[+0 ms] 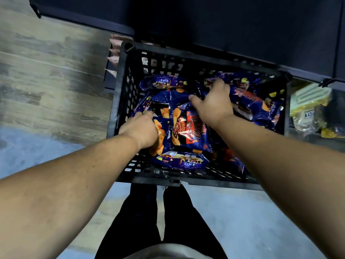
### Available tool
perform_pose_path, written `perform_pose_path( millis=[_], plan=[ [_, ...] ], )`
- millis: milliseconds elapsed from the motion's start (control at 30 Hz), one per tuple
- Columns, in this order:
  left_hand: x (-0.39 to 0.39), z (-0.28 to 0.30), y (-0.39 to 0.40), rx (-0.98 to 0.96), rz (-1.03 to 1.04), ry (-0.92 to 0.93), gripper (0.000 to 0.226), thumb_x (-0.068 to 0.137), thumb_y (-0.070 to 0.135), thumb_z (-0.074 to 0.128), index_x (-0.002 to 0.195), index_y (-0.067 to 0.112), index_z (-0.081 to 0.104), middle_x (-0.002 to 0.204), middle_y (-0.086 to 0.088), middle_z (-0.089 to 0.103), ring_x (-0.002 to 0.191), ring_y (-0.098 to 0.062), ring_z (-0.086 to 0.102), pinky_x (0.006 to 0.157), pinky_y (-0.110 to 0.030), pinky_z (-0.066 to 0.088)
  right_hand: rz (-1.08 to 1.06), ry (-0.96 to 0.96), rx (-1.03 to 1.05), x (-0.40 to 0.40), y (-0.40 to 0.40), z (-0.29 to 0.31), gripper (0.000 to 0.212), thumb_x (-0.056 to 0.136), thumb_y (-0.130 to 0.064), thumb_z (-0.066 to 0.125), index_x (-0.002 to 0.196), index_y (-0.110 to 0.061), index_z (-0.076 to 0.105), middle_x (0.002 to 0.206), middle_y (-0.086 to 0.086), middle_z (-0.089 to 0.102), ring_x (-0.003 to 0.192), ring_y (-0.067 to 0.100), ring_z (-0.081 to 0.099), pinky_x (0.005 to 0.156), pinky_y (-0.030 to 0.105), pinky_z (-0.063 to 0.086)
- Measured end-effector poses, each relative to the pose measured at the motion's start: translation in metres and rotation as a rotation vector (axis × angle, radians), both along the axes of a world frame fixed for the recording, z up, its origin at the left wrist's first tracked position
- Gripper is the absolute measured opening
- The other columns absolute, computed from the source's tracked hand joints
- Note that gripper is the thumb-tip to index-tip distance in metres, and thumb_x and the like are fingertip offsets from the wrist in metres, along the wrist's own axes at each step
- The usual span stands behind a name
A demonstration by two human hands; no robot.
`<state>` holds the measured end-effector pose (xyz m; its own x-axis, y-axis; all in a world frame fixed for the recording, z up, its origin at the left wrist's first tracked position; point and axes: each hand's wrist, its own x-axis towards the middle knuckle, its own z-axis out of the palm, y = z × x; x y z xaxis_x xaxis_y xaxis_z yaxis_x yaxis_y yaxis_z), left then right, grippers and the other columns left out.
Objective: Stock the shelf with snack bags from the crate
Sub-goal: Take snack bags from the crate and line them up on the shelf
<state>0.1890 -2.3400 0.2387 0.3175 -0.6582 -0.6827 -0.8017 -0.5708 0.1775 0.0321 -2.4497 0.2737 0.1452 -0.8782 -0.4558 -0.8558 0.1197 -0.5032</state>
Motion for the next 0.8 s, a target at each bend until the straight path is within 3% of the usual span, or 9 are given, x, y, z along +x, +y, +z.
perform_pose_path(
  millis=[133,267,400,500,600,667,800],
  plan=[
    [-0.003,-0.001,0.001,0.0,0.003,0.004,0.042,0.092,0.017,0.045,0.134,0.02,0.041,0.129,-0.01,0.046,0.117,-0.031,0.049,0.094,-0.044,0.046,-0.078,-0.068,-0.059,-0.008,0.012,-0.003,0.056,0.091,-0.029,0.064,0.135,-0.008,0.036,0.142,0.011,0.028,0.115,0.025,0.047,0.085,0.025,0.034],
    [-0.003,0.0,0.0,-0.001,-0.006,0.004,0.04,0.092,0.018,0.045,0.132,0.02,0.042,0.128,-0.01,0.046,0.114,-0.032,0.049,0.092,-0.044,0.047,-0.031,0.001,-0.058,-0.018,0.022,-0.005,0.045,0.091,-0.032,0.063,0.123,-0.008,0.041,0.131,0.01,0.035,0.105,0.028,0.051,0.082,0.031,0.04],
    [-0.006,0.002,0.001,-0.008,-0.011,0.019,0.039,0.093,0.021,0.047,0.131,0.019,0.043,0.127,-0.01,0.047,0.113,-0.032,0.051,0.091,-0.044,0.048,0.105,0.122,0.033,-0.017,0.028,-0.004,0.057,0.091,-0.042,0.062,0.128,-0.006,0.038,0.131,0.015,0.042,0.109,0.033,0.054,0.084,0.036,0.043],
    [-0.009,0.002,0.002,-0.006,-0.01,0.011,0.04,0.094,0.021,0.046,0.133,0.017,0.041,0.13,-0.011,0.045,0.117,-0.033,0.048,0.091,-0.041,0.045,0.115,0.17,0.157,-0.012,0.033,-0.008,0.066,0.089,-0.047,0.062,0.13,-0.005,0.032,0.131,0.015,0.047,0.108,0.034,0.057,0.074,0.035,0.042],
    [-0.008,0.001,0.004,0.009,-0.017,-0.005,0.043,0.093,0.019,0.047,0.135,0.017,0.04,0.131,-0.012,0.044,0.118,-0.034,0.048,0.09,-0.041,0.044,0.02,0.173,0.257,-0.009,0.037,-0.015,0.075,0.089,-0.046,0.064,0.134,-0.003,0.024,0.1,0.011,0.059,0.087,0.029,0.059,0.066,0.035,0.044],
    [-0.006,0.0,0.006,0.015,-0.014,-0.008,0.039,0.093,0.021,0.047,0.131,0.015,0.042,0.127,-0.012,0.046,0.115,-0.034,0.05,0.091,-0.043,0.046,-0.018,0.163,0.299,-0.009,0.038,-0.021,0.081,0.088,-0.047,0.065,0.139,-0.002,0.021,0.086,0.006,0.054,0.082,0.026,0.057,0.066,0.037,0.046],
    [-0.006,-0.002,0.01,0.027,0.011,-0.018,0.037,0.093,0.02,0.046,0.129,0.013,0.042,0.124,-0.013,0.048,0.113,-0.034,0.051,0.088,-0.041,0.044,-0.125,0.069,0.392,-0.007,0.036,-0.029,0.083,0.084,-0.052,0.067,0.137,-0.004,0.027,0.102,0.008,0.054,0.091,0.027,0.057,0.072,0.037,0.045]
  ],
)
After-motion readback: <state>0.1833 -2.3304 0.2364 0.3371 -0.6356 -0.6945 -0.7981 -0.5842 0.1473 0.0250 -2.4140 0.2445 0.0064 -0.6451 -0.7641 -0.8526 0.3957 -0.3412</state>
